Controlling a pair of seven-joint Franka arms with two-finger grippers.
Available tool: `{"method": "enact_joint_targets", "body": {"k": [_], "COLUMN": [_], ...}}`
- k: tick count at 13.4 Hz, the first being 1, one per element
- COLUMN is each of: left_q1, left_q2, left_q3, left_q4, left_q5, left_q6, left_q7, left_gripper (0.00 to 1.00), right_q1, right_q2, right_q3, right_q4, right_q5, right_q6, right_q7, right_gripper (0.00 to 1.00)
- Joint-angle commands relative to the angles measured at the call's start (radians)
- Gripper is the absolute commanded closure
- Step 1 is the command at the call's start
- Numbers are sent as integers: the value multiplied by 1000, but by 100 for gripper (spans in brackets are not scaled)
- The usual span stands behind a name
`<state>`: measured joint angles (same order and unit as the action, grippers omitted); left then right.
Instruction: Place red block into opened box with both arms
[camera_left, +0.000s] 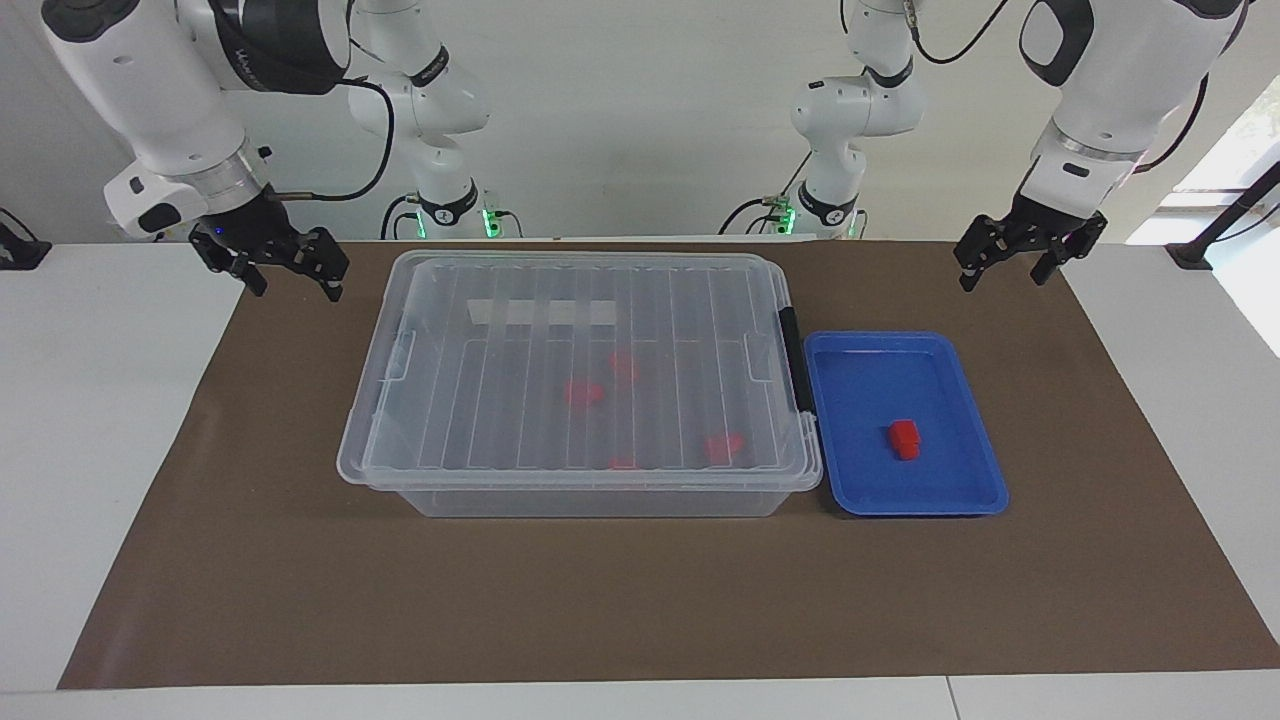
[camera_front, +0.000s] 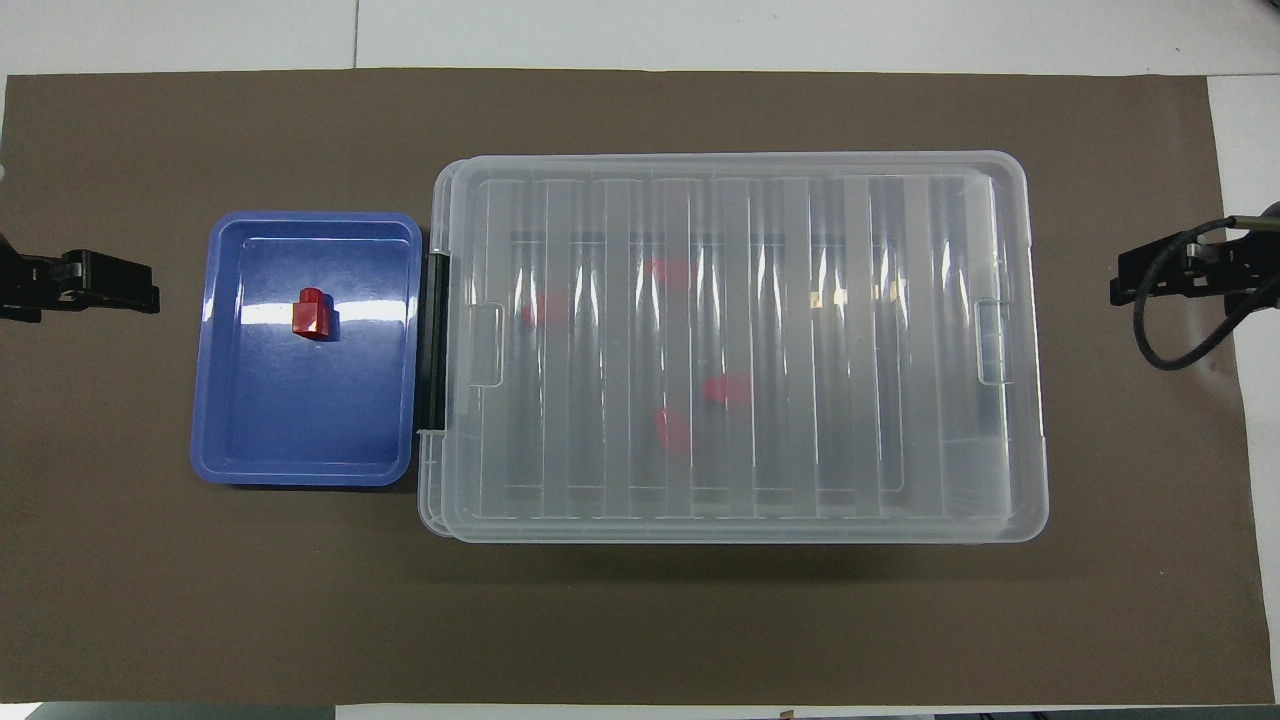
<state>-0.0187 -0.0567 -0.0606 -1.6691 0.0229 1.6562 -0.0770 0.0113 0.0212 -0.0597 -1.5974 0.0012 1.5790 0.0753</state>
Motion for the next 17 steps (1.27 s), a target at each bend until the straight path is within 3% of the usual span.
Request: {"method": "enact_joint_targets", "body": {"k": [1, 11, 17], "left_q1": [6, 6, 6], "left_q2": [-18, -18, -18], "left_q3": [-1, -1, -1], "left_q4": [-17, -17, -17], "left_q5": [-9, -9, -9], "left_q6": [-6, -4, -6], "left_q7": [11, 11, 11], "left_gripper": [0, 0, 0], "right_q1": [1, -10, -22], "right_q2": [-12, 2, 0], "right_q3": [-5, -2, 118], "right_q4": [-12, -12, -64], "right_q5": [3, 17, 19], "right_q6": [6, -5, 58], "right_q7": [-14, -22, 61], "right_gripper": [0, 0, 0]}}
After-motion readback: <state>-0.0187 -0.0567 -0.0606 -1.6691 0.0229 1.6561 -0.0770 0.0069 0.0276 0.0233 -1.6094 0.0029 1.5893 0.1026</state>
